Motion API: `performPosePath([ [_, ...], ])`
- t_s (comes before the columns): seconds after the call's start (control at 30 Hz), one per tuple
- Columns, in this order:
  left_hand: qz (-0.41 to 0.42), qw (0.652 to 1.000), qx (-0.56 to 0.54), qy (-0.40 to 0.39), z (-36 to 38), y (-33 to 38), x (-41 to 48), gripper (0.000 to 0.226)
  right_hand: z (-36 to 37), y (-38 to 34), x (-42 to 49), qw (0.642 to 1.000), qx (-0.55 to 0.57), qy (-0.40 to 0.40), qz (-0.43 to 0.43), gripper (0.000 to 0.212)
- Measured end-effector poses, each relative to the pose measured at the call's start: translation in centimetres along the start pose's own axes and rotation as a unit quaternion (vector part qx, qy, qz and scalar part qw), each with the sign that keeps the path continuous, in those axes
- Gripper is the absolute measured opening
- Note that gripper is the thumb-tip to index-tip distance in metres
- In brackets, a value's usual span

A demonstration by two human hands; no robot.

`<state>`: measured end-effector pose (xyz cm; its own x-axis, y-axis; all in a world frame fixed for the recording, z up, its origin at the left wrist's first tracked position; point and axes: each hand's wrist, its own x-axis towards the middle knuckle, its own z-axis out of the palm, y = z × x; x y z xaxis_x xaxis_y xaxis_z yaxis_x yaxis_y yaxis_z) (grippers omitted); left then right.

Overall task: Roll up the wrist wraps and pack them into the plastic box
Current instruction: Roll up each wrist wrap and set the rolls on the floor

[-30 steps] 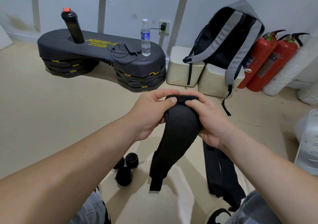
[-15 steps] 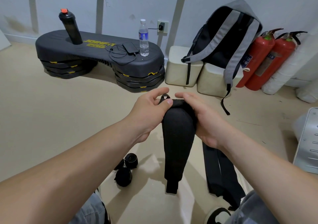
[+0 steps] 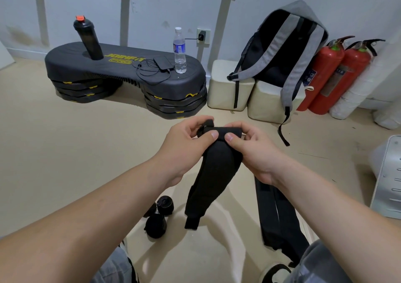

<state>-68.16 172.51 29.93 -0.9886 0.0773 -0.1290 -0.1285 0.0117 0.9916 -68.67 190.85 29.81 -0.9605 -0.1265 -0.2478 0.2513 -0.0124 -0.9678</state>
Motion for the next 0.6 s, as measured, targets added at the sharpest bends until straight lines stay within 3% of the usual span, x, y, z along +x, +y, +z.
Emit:
performPosePath([
  [0.23, -0.057, 0.993, -0.102, -0.034, -0.13, 0.78, -0.12, 0.024, -0.41, 0.09, 0.24, 1.000, 0.018, 0.016, 0.011, 0.017],
  [0.33, -0.074, 0.989, -0.129, 0.002, -0.25, 0.97, -0.14, 0.018, -0.38, -0.10, 0.21, 0.999, 0.035, 0.022, 0.035, 0.019],
  [0.6, -0.034, 0.997, -0.008, 0.063, -0.24, 0.60, -0.19, 0.012, -0.61, -0.23, 0.25, 0.996, 0.032, 0.060, 0.052, 0.019],
])
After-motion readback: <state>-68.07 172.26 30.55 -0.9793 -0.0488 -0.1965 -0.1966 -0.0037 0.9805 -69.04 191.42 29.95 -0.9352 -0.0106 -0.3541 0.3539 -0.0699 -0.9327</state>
